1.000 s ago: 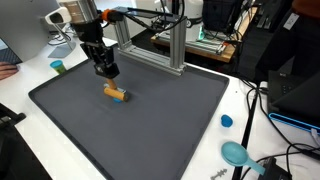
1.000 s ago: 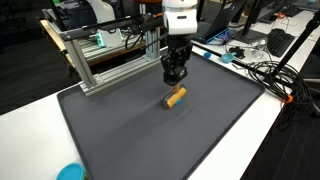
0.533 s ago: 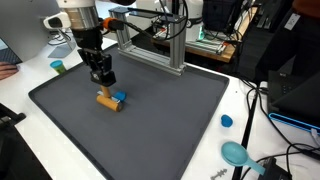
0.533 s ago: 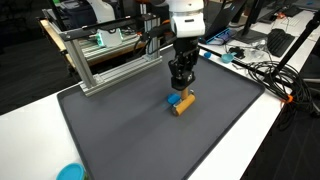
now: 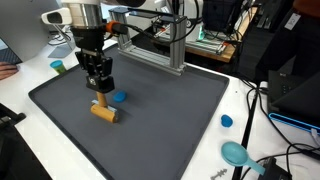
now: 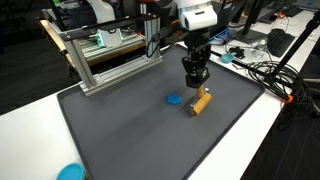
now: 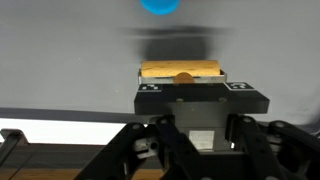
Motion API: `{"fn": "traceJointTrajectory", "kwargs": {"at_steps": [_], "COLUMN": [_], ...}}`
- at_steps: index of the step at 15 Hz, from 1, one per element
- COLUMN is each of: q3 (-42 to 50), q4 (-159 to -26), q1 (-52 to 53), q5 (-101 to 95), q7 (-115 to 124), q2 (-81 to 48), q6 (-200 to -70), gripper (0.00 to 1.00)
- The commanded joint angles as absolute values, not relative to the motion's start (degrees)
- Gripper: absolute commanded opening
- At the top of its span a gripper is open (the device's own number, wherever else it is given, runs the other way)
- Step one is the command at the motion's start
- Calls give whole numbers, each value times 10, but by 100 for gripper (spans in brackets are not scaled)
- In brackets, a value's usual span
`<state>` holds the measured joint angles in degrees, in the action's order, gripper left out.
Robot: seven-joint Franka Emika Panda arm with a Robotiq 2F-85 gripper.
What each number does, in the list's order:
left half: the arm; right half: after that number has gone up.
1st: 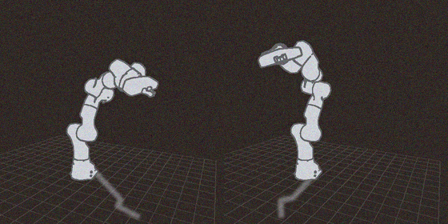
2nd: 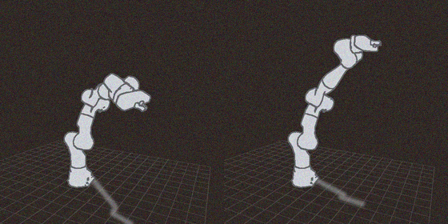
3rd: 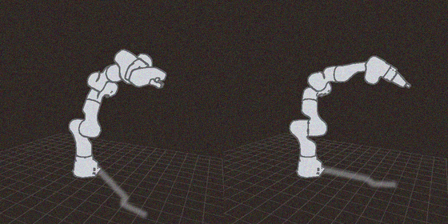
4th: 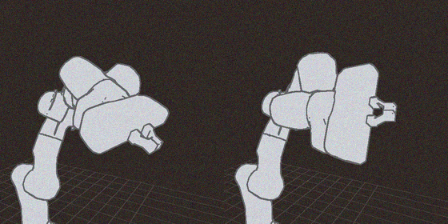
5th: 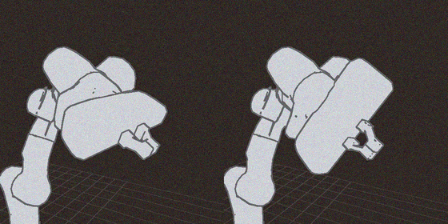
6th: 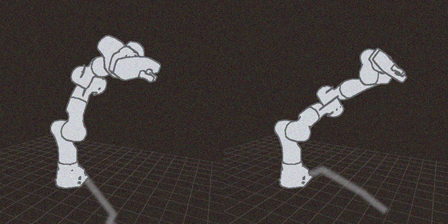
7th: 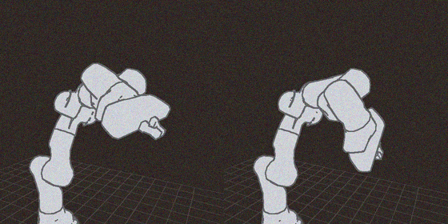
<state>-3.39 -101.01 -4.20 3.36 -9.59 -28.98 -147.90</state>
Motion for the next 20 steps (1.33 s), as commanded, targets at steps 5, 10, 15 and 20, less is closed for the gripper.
{"fn": "traceJointTrajectory", "kwargs": {"at_steps": [5, 10, 15, 20], "q3": [-2, -3, 7, 9], "q4": [-1081, -1070, -1065, -1054], "q1": [-16, -27, -22, -27], "q5": [-4, 13, -4, 0], "q7": [-41, -53, -37, -39], "q2": [-195, -208, -219, -240], "q6": [-1420, -1374, -1353, -1345], "gripper": [22, 22, 22, 22]}}
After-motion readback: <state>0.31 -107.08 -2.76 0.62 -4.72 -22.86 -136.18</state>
